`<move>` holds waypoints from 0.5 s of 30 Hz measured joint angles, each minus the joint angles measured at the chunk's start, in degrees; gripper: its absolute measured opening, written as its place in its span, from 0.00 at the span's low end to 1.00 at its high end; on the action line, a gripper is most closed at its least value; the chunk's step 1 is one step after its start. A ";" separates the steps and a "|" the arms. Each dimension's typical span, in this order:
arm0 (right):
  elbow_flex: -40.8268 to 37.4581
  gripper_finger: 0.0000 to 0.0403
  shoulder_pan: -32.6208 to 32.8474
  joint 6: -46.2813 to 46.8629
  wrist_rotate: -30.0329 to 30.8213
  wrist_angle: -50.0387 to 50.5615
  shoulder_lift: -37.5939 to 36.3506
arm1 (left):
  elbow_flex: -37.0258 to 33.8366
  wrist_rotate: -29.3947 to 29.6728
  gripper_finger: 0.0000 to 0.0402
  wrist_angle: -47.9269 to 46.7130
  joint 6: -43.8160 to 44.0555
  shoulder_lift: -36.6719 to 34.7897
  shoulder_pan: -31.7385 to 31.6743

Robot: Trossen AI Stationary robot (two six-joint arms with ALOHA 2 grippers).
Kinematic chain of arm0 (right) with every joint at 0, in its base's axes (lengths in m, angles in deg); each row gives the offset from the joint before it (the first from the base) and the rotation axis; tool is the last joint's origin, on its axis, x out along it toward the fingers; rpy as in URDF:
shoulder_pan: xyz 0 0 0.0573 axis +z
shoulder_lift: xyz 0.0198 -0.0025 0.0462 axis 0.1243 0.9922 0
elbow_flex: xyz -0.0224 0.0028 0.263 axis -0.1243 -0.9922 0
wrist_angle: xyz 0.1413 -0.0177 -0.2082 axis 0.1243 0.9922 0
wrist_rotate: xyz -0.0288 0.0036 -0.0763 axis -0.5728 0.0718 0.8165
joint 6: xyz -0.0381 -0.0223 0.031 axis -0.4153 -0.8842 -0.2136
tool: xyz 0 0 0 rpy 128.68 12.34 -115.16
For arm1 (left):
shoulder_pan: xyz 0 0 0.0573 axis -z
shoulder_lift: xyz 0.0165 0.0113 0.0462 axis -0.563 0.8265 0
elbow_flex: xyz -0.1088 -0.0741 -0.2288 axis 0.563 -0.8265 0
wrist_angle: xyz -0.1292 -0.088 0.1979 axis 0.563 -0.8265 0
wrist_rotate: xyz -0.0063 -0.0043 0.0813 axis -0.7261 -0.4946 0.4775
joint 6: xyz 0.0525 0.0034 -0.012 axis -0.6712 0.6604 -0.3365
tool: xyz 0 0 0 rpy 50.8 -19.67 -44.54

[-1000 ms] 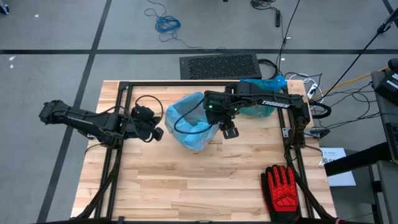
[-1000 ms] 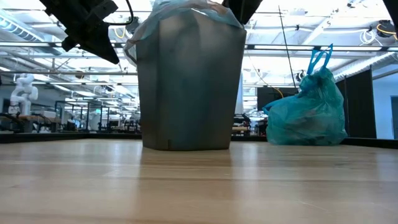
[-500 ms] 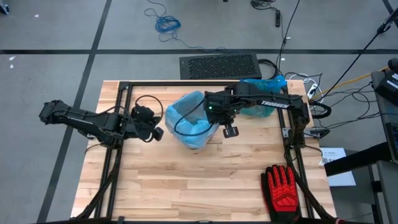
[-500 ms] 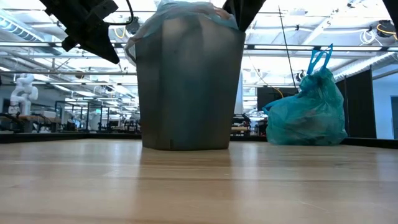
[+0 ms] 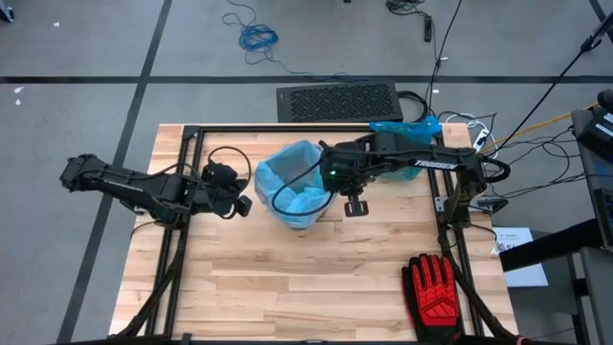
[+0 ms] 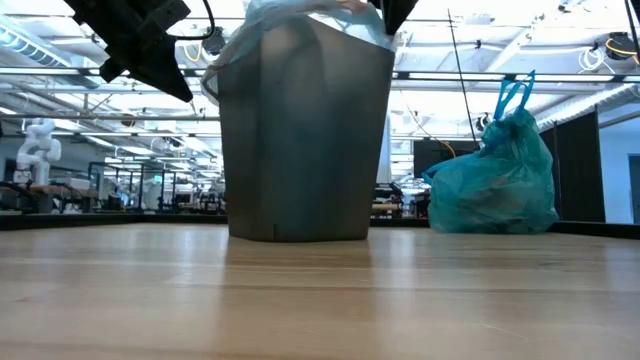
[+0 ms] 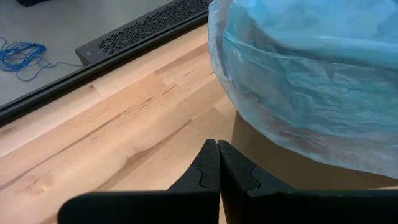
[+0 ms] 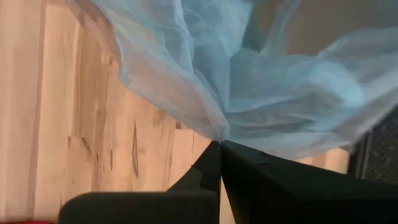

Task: Place trash/remove bag and relplace
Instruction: Insert the blue trash bag into the black trash bin

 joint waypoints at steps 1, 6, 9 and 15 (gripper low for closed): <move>-1.20 0.00 0.06 0.12 -0.08 -0.53 -0.01 | 0.00 0.00 0.00 0.02 0.01 0.00 0.00; -9.50 0.00 0.86 2.26 0.15 -4.51 -2.24 | 0.00 0.00 0.00 -0.04 -0.04 0.00 -0.02; -14.73 0.00 2.10 3.62 0.54 -10.29 -5.50 | 0.00 0.14 0.00 -0.06 -0.07 -0.01 -0.02; -26.10 0.00 3.49 8.71 6.31 -21.84 -12.92 | 0.00 0.24 0.00 -0.07 -0.02 0.00 0.00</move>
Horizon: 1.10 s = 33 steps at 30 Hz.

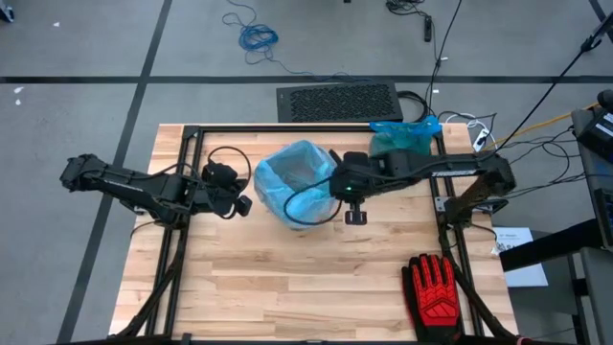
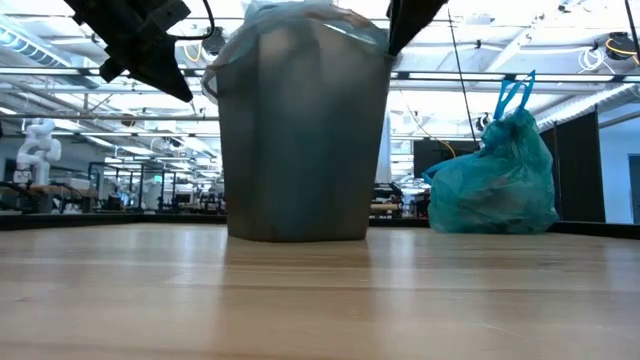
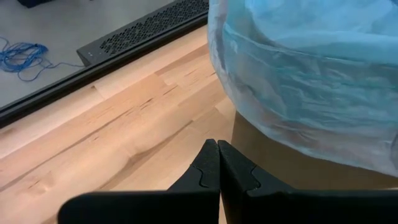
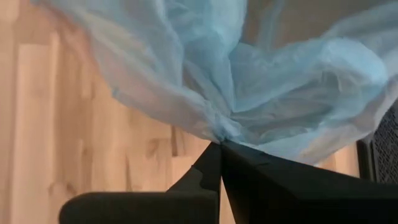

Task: Place trash/remove bag and relplace
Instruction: Insert the blue trash bag into the black trash bin

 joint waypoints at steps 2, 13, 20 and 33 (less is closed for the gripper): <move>-4.86 0.00 0.14 1.26 1.72 -4.53 -2.01 | 0.00 0.03 0.00 0.02 0.23 0.00 -0.01; -24.03 0.00 2.15 4.47 2.79 -31.21 -6.91 | 0.00 0.09 0.00 0.15 0.41 0.01 -0.02; -29.96 0.00 2.40 6.63 2.78 -39.48 -6.91 | 0.00 0.09 0.00 0.15 0.41 0.01 -0.02; -36.30 0.00 2.47 10.18 2.25 -47.42 -6.54 | -0.02 0.13 0.00 1.97 0.41 5.28 -0.01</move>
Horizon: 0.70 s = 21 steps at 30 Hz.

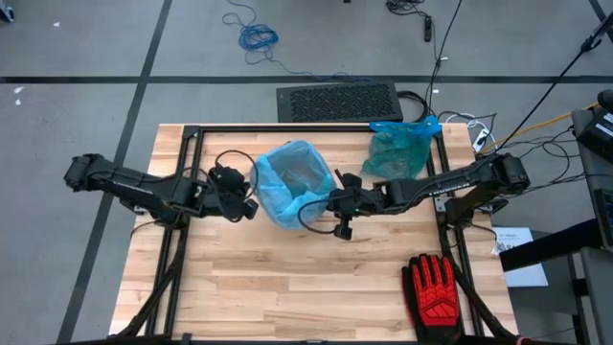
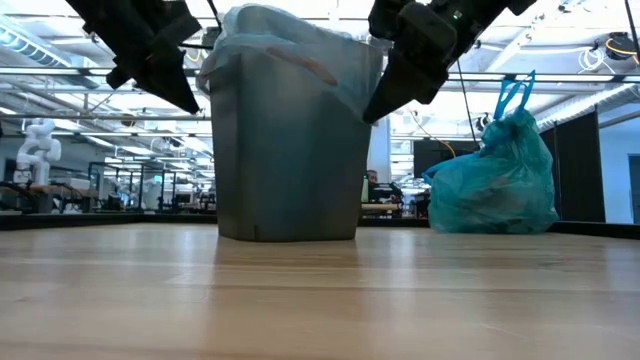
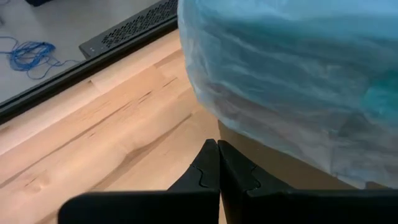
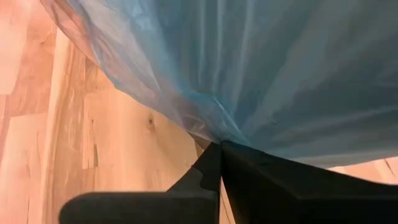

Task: Place trash/remove bag and relplace
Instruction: Insert the blue trash bag into the black trash bin

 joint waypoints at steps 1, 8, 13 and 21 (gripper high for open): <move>-0.24 0.00 0.00 0.14 0.00 -0.27 0.00 | -0.01 0.15 0.00 0.28 -0.01 0.55 -0.01; -0.29 0.00 0.00 0.14 0.00 -0.40 0.00 | 1.52 6.88 0.00 0.66 -0.13 0.08 4.16; -0.29 0.00 0.00 0.12 -0.05 -0.60 0.00 | 2.14 9.49 0.00 1.77 -1.15 -2.24 8.34; -0.29 0.00 0.00 0.12 -0.05 -0.54 0.00 | 2.22 9.22 0.00 11.59 -8.03 -3.28 12.97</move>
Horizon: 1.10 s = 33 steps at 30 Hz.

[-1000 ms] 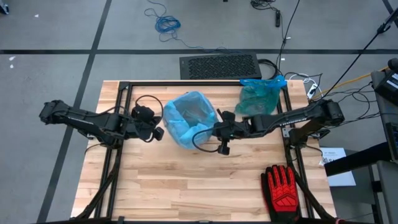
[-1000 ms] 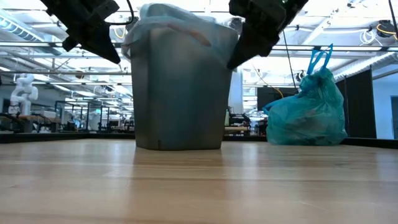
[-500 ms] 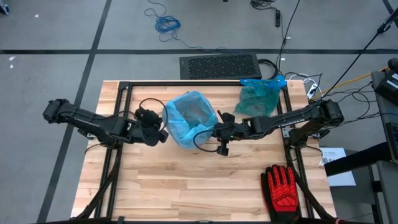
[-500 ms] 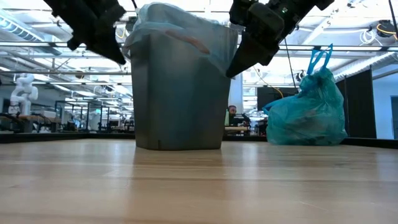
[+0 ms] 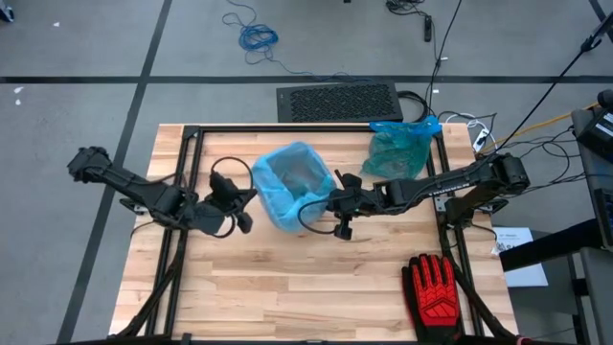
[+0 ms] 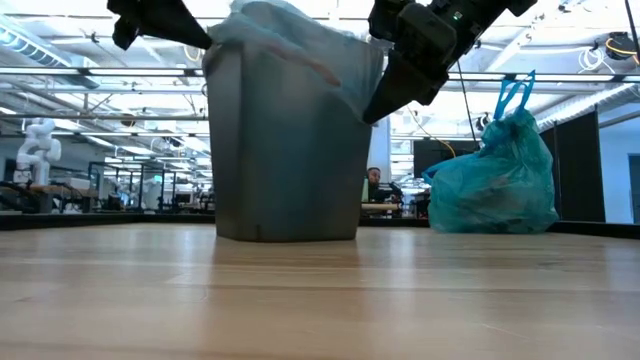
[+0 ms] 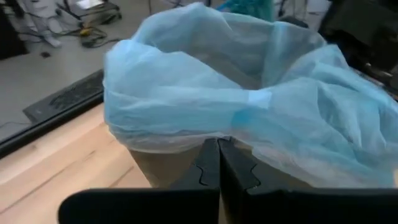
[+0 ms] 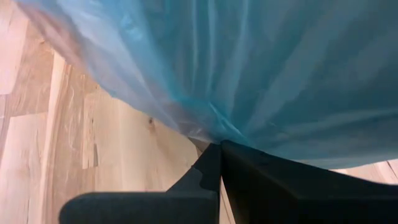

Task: Place trash/remove bag and relplace
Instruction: Insert the blue trash bag into the black trash bin

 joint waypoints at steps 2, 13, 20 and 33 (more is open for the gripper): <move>0.00 0.00 0.00 0.00 -0.02 0.21 0.00 | 0.02 -0.65 0.00 -0.60 0.65 0.00 1.16; 0.00 0.00 0.00 -0.22 -0.03 0.24 0.00 | 0.02 -4.57 0.00 -16.31 18.55 0.00 6.99; 0.00 0.00 0.10 -0.26 -0.02 0.24 0.00 | 1.89 3.65 0.00 -7.08 7.81 -0.02 9.86; 0.00 0.00 0.20 -0.46 -0.02 0.18 0.00 | 2.03 4.51 0.00 -6.76 4.14 4.19 0.60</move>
